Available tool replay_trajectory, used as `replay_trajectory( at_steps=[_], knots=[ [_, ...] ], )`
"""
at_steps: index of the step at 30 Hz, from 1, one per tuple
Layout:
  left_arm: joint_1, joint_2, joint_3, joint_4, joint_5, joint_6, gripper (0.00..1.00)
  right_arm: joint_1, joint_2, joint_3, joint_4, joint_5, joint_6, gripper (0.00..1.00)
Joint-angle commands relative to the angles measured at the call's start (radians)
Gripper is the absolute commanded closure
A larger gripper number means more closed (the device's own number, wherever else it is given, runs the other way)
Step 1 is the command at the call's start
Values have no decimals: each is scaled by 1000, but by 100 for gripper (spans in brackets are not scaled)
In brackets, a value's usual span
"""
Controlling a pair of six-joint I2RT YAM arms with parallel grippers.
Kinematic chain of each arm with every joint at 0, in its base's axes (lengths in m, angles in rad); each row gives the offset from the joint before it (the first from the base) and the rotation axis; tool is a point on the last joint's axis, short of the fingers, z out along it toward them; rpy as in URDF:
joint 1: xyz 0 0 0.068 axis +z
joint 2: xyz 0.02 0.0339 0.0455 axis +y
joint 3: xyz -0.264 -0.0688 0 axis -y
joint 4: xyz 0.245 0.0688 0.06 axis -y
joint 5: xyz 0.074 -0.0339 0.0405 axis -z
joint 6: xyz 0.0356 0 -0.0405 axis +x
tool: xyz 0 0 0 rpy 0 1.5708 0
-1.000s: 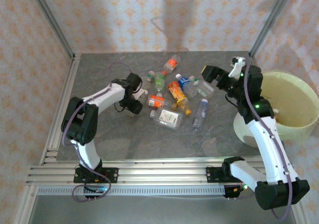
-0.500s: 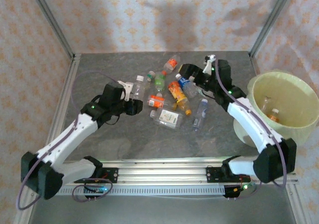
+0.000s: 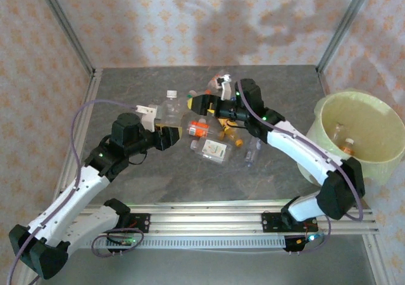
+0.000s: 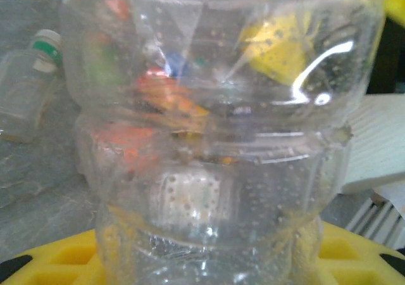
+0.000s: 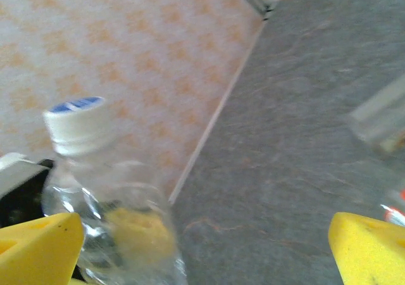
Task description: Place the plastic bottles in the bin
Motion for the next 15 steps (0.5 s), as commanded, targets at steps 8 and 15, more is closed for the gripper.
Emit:
replay_trajectory(
  at_steps=[8,15],
  knots=[
    [-7,30,70,60,157,80,51,51,31,41,101,-127,4,1],
    [-7,89,114,52,238,99,51,61,46,42,65,-267,-8,9]
  ],
)
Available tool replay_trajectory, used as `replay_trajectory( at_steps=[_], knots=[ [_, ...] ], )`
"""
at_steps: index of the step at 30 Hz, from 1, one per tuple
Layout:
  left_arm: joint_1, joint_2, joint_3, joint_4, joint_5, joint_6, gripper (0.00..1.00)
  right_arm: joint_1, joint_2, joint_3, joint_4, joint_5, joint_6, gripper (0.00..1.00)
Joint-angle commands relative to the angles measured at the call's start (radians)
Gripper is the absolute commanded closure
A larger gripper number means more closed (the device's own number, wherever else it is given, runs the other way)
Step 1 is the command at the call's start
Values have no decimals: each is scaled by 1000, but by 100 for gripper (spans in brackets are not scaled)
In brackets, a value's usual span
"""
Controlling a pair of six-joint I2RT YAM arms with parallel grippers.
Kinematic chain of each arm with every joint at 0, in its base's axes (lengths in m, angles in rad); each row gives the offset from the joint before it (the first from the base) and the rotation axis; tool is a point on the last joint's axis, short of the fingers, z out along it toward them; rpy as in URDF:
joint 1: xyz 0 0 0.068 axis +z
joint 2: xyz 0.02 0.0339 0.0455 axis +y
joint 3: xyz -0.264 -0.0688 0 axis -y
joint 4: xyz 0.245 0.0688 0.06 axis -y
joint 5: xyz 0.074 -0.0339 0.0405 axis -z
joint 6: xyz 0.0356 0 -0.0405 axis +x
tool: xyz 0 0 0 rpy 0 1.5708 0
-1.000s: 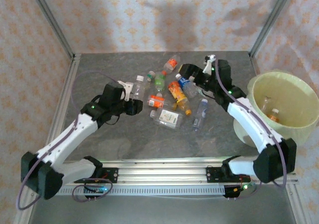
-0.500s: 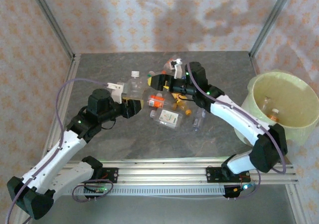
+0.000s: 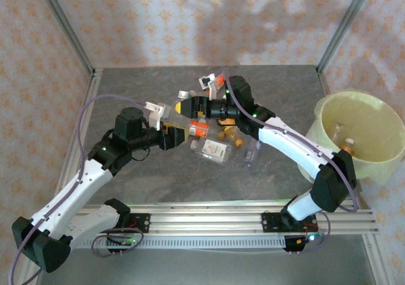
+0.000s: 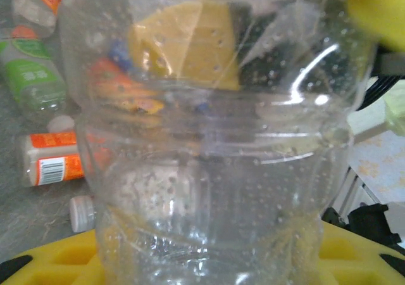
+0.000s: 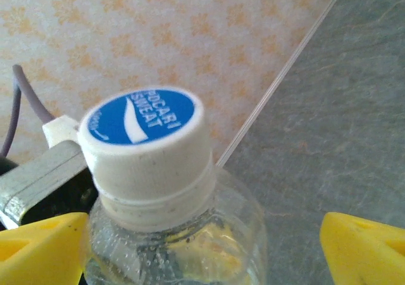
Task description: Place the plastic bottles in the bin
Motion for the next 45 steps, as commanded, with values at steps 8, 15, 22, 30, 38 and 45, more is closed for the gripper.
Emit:
replay_trajectory(
  at_steps=[8,15,22,30,38,45],
  knots=[
    [-8,39,57,50,60,36,50,23,-45,-2,-78,10,-52,33],
    [-8,77,67,49,51,14,16,23,-108,21,-196,283,-83,49],
    [-7,66,-11,162,-128,-117,0,-2,-216,47,-389,832,-70,51],
    [-6,81,-129,183,-668,-452,0,-129,-293,126,-494,1069,-175,50],
    [-1,46,-205,73,-952,-744,0,-221,-307,410,-856,1339,-374,52],
    [25,17,-119,-237,-1000,-659,0,-443,-404,444,-1097,1481,-434,53]
  ],
)
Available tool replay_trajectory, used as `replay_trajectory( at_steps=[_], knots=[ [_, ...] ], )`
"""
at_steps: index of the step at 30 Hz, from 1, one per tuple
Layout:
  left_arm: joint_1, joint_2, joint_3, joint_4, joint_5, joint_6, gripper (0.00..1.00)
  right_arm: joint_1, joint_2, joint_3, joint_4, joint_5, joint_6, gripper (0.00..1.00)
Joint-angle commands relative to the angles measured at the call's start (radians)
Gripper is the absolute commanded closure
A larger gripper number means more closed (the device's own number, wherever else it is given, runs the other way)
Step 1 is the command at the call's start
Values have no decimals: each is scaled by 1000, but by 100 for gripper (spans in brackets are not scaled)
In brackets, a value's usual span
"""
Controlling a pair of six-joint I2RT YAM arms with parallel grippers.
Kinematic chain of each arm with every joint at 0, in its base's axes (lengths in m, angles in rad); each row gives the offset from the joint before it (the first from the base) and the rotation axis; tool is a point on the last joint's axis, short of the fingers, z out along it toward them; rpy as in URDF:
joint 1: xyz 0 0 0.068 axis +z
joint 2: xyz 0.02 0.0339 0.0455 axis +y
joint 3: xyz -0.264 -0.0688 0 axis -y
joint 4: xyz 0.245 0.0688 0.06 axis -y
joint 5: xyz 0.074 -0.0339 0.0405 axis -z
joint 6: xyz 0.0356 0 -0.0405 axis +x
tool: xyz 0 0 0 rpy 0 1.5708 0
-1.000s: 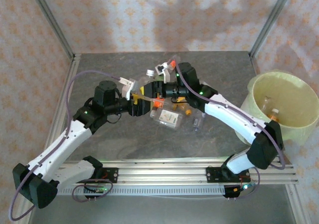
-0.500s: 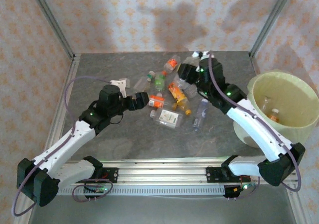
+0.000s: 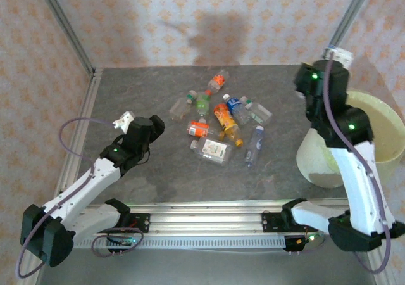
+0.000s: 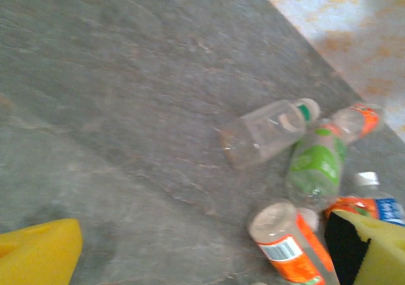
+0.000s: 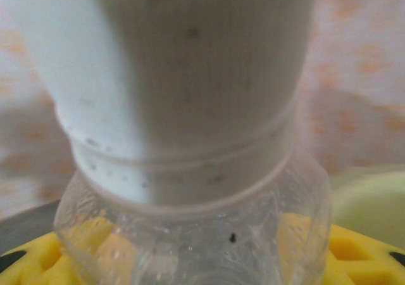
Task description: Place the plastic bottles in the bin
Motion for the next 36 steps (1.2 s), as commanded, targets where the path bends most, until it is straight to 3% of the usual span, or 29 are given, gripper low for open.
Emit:
replay_trajectory(
  at_steps=[1,8,11,18,22,27,33,36],
  knots=[
    [6,-28,55,-185,-102,30,0,-95,-35,9,-210,157,-52,53],
    [8,-4,69,-192,-100,13,0,-283,-103,-81,-214,227,-68,53],
    [8,29,76,-177,-75,-30,0,-357,-115,-166,-114,283,-96,52],
    [9,98,160,-233,-47,-44,0,-565,-90,-329,27,95,-72,48],
    [8,103,165,-198,-12,-10,0,-607,-62,-400,89,131,-66,38],
    [9,151,185,-179,38,26,0,-633,-42,-450,183,132,-36,17],
    [9,204,206,-176,53,-1,0,-634,-37,-440,223,75,-27,9],
    [9,217,209,-177,59,-16,0,-634,-52,-453,226,32,-2,0]
  ],
)
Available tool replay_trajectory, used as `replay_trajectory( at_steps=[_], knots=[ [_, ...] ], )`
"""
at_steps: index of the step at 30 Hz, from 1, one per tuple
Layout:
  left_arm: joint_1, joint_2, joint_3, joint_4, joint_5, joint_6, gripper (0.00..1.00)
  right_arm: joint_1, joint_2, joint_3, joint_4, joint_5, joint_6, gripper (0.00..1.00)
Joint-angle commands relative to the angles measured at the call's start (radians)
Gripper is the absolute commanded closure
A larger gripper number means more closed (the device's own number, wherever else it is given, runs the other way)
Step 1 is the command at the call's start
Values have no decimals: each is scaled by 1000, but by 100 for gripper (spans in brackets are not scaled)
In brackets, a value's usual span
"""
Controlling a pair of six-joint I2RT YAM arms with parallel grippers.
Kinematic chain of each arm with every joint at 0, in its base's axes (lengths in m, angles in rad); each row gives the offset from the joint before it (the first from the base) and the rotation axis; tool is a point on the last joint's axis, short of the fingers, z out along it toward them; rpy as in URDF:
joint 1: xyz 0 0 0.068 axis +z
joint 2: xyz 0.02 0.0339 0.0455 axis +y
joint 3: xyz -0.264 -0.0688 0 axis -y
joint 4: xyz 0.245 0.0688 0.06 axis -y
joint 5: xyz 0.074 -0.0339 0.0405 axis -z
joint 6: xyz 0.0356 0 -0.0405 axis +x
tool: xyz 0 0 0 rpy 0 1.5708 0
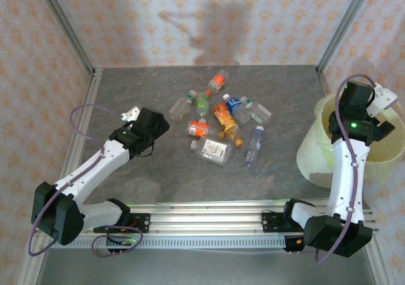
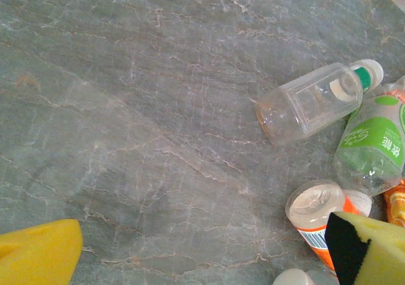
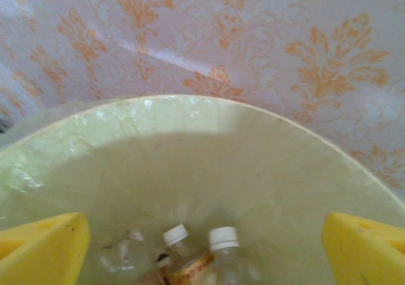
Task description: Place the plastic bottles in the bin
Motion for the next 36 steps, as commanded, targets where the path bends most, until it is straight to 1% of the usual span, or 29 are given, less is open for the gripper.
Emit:
replay_trajectory(
  at_steps=[1,2,4,6,7,8,9,12,13,15,18,20,22,24,25,26,28,31,36],
  knots=[
    [6,9,28,-2,4,-17,0,-4,-26,-11,34,-63,43,1],
    [7,13,27,-1,7,-20,0,-4,-40,-19,35,-103,59,1],
    [8,24,23,1,20,-29,0,-4,-66,-17,20,-245,102,1],
    [7,28,14,-1,34,-61,0,-3,-100,-6,13,-468,183,1],
    [6,26,1,7,39,-76,0,2,-119,-13,36,-555,223,1],
    [7,17,-17,26,50,-93,0,25,-139,-24,63,-614,262,1],
    [6,10,-34,40,56,-104,0,53,-151,-26,77,-631,286,1],
    [6,4,-67,62,68,-121,0,176,-154,-4,86,-605,304,1],
    [6,9,-71,61,72,-123,0,210,-148,6,90,-620,305,1],
    [6,20,-75,62,84,-124,0,268,-129,10,123,-699,308,1],
    [6,33,-79,78,115,-137,0,347,-87,-13,200,-881,336,1],
    [6,32,-88,80,126,-178,0,412,-45,-28,238,-968,360,1],
    [6,14,-124,114,137,-222,0,497,0,-34,243,-962,358,1],
    [6,-7,-161,159,150,-244,0,574,43,-44,223,-848,356,1],
    [7,-12,-169,167,152,-251,0,602,67,-54,203,-752,381,1],
    [6,-14,-168,159,151,-252,0,613,88,-68,180,-675,419,1],
    [7,-15,-159,127,148,-249,0,614,125,-106,163,-601,487,1],
    [7,-28,-161,81,129,-250,0,615,146,-193,167,-588,516,1],
    [7,-68,-195,65,98,-257,0,617,202,-286,67,-591,465,1]
  ],
)
